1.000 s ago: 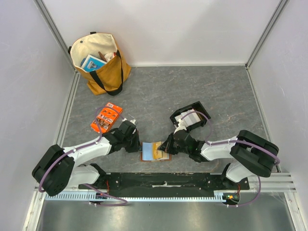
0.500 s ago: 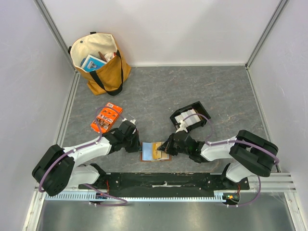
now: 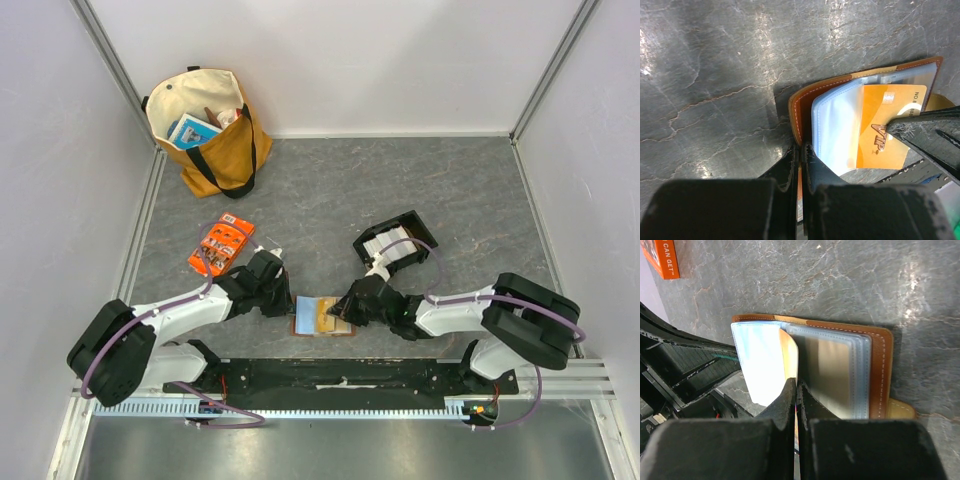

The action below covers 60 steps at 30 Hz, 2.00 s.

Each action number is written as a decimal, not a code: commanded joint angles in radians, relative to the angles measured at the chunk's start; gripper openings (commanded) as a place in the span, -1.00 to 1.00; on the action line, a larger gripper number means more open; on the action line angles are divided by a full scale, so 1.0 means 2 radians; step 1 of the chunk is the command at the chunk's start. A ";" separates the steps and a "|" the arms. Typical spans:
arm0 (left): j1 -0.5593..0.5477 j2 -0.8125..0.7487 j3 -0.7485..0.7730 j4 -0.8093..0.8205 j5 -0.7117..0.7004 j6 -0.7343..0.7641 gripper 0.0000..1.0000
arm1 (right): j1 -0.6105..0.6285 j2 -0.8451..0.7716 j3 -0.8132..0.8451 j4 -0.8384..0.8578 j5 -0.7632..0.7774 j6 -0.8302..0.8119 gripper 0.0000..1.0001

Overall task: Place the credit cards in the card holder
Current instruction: Insert the credit card into the card holder.

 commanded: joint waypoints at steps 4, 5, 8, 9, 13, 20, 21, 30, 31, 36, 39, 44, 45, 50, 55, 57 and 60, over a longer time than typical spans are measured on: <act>-0.001 0.006 -0.003 -0.005 -0.020 -0.005 -0.96 | 0.013 0.054 0.018 -0.052 -0.026 -0.009 -1.00; -0.002 0.006 -0.003 -0.005 -0.021 -0.005 -0.96 | 0.013 0.056 0.017 -0.046 -0.028 -0.008 -1.00; -0.001 0.006 -0.003 -0.005 -0.020 -0.005 -0.96 | 0.013 0.053 0.017 -0.043 -0.030 -0.011 -1.00; -0.002 0.006 -0.003 -0.005 -0.020 -0.005 -0.97 | 0.014 0.053 0.017 -0.041 -0.033 -0.014 -1.00; -0.002 0.008 -0.003 -0.005 -0.020 -0.004 -0.96 | 0.014 0.063 0.027 -0.049 -0.044 -0.028 -1.00; -0.002 0.000 -0.004 -0.008 -0.023 -0.005 -0.96 | 0.014 -0.003 0.054 -0.164 0.045 -0.064 -0.26; -0.001 -0.001 -0.006 -0.009 -0.023 -0.005 -0.96 | 0.014 -0.016 0.058 -0.181 0.060 -0.070 -0.16; -0.002 0.002 -0.001 -0.007 -0.018 -0.001 -0.96 | 0.021 -0.024 0.077 -0.200 0.064 -0.106 -0.01; -0.001 0.002 -0.001 -0.007 -0.016 0.000 -0.96 | 0.024 -0.017 0.082 -0.195 0.062 -0.110 -0.03; -0.002 0.000 -0.003 -0.007 -0.017 0.000 -0.96 | 0.040 0.026 0.115 -0.189 0.047 -0.119 -0.07; -0.001 -0.001 -0.003 -0.007 -0.015 -0.001 -0.97 | 0.041 0.049 0.128 -0.190 0.035 -0.117 -0.08; -0.001 -0.004 -0.005 -0.007 -0.015 -0.002 -0.96 | 0.045 0.059 0.138 -0.189 0.026 -0.131 -0.10; -0.001 -0.004 -0.004 -0.007 -0.015 -0.002 -0.97 | 0.046 0.054 0.135 -0.188 0.028 -0.132 -0.10; -0.001 -0.001 -0.003 -0.005 -0.013 -0.001 -0.96 | 0.046 0.050 0.127 -0.148 0.026 -0.136 -0.10; -0.001 -0.002 -0.002 -0.005 -0.013 -0.001 -0.97 | 0.046 0.054 0.133 -0.124 0.012 -0.143 -0.17; -0.001 -0.002 -0.002 -0.005 -0.012 -0.001 -0.96 | 0.046 0.053 0.131 -0.110 0.005 -0.144 -0.19; -0.001 -0.003 -0.003 -0.005 -0.012 -0.001 -0.97 | 0.046 0.054 0.128 -0.093 -0.004 -0.146 -0.19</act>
